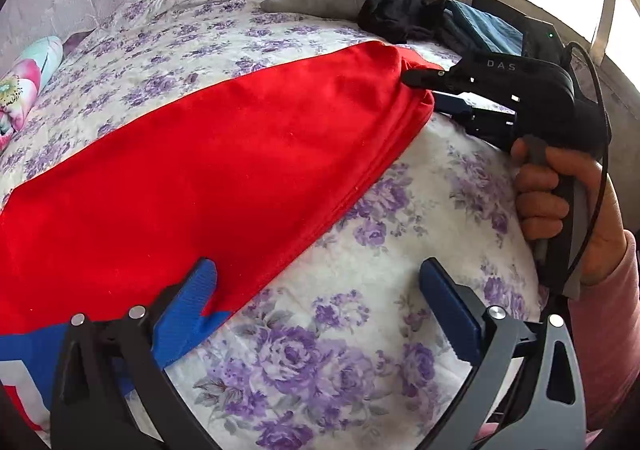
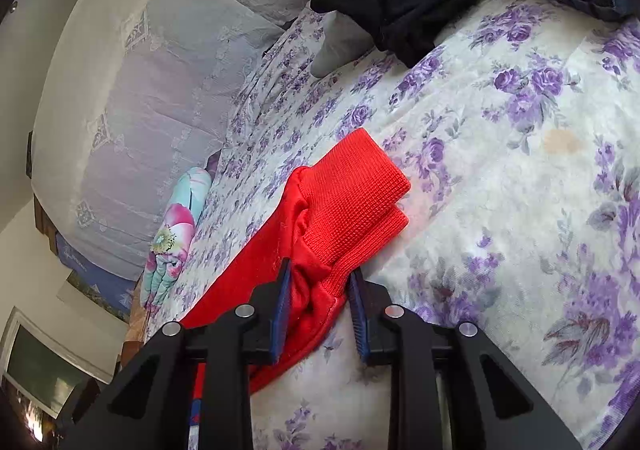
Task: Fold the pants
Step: 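Grasp the ribbed cuff end with the right gripper and lift it, then fold the cuff end with the right gripper over onto the pants toward the waistband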
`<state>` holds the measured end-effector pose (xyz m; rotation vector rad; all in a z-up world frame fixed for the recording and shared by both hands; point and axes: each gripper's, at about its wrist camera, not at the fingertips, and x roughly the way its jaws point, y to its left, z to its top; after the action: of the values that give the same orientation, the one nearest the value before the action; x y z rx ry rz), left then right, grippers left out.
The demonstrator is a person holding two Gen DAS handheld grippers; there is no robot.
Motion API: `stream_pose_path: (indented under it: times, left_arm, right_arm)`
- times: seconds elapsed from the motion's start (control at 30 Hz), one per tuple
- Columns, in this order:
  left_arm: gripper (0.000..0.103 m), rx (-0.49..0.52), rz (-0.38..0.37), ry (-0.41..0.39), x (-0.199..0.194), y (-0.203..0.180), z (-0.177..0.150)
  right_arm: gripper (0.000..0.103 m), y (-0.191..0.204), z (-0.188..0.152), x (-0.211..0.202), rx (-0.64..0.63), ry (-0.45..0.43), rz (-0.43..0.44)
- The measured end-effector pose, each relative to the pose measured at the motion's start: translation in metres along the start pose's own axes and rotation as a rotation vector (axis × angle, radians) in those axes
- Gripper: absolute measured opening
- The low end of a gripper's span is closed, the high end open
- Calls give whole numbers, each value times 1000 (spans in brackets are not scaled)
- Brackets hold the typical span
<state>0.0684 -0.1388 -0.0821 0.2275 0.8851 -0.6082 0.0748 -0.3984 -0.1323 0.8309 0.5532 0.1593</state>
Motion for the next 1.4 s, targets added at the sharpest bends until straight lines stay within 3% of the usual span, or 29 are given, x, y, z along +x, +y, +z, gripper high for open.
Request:
stream_pose_path:
  times: [0.23,0.37,0.53,0.63,0.77,0.8,0.9,1.07,1.17,1.23,1.3,1.4]
  left_arm:
    - [99,11,20,2,1,-3,0]
    - [99,11,22,1,0,-3,-1]
    - [99,11,23,0,0,-3,-1]
    - [99,12,25,1,0,-3,-1]
    - [99,11,25,0,0,-3,-1]
    - [99,11,25,0,0,-3,-1]
    - [99,12,26,0,0,-4,-1]
    - [98,0,4,-10,-3,-2,0]
    - [98,-71,-122,-41,-22,18,1]
    - [98,-133,-162,-99,-46,42,0]
    - [98,-180,-131,-173,-75,67,-3]
    - [98,-269,-21,-250,-113,112,-18]
  right_arm:
    - [36,0,2,0,24,-3,23]
    - [36,-3,3,-1,56,-23,43]
    - [49,-19,2,-12,158,-72,232]
    - [49,-23,4,-13,203,-72,256]
    - [55,-14,6,-8,195,-65,215]
    - [51,-11,6,-7,181,-60,188]
    - [26,-5,4,3,123,-34,31]
    - [23,7,3,4,49,-38,-58]
    - [23,33,3,1,-79,-57,-149]
    - [23,61,2,-7,-208,-94,-192]
    - [23,99,-5,-14,-377,-142,-228]
    - [23,153,-20,-13,-600,-187,-245]
